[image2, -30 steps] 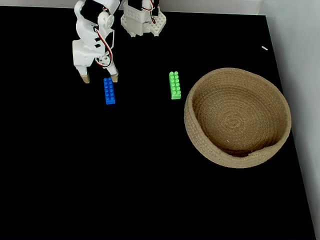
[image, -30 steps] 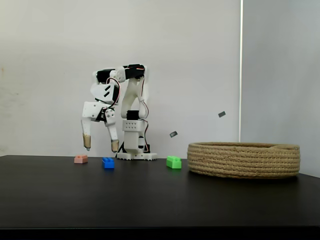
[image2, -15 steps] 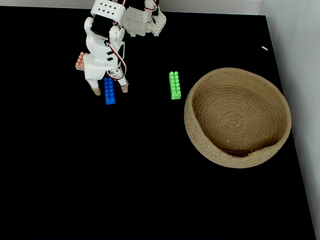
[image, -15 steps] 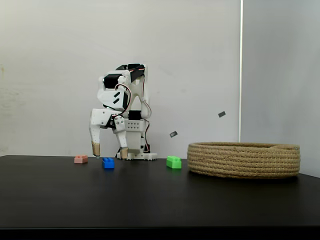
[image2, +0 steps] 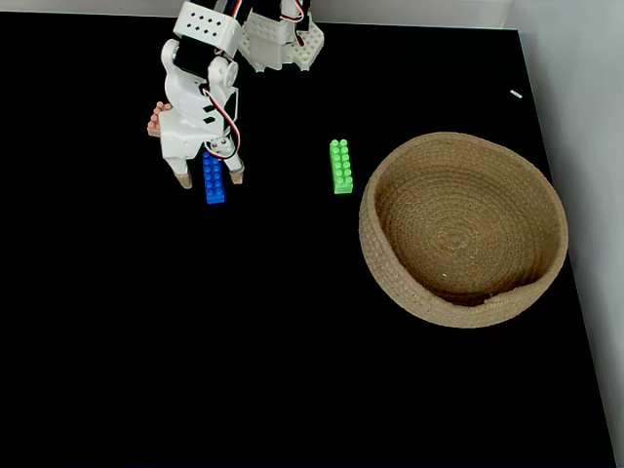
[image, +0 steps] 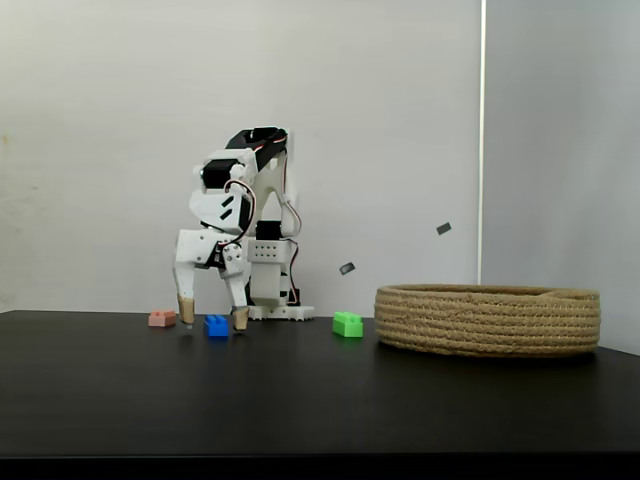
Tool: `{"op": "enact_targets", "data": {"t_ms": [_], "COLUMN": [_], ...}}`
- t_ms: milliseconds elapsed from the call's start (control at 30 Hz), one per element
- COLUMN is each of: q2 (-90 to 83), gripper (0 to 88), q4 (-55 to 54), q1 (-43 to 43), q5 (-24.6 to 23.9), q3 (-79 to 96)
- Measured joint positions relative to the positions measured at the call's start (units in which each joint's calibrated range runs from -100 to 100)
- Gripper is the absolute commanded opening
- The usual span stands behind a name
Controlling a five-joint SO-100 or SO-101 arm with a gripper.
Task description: Place the lego blocks in the tray
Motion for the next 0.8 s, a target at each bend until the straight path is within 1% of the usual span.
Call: {"op": "enact_targets", "data": {"t_ms": [167, 333, 700, 800], "q2": [0.0, -0.2, -1.5, -4.1], "gripper": [8.3, 0.5, 0.1, 0.1], "q4": [-1.0, -1.8, -2.6, 2.3], "q1": [0.0, -0.1, -1.0, -2.3], "q5": [-0.3, -1.2, -3.6, -4.3], "q3": [1.0, 2.4, 2.7, 2.5]}}
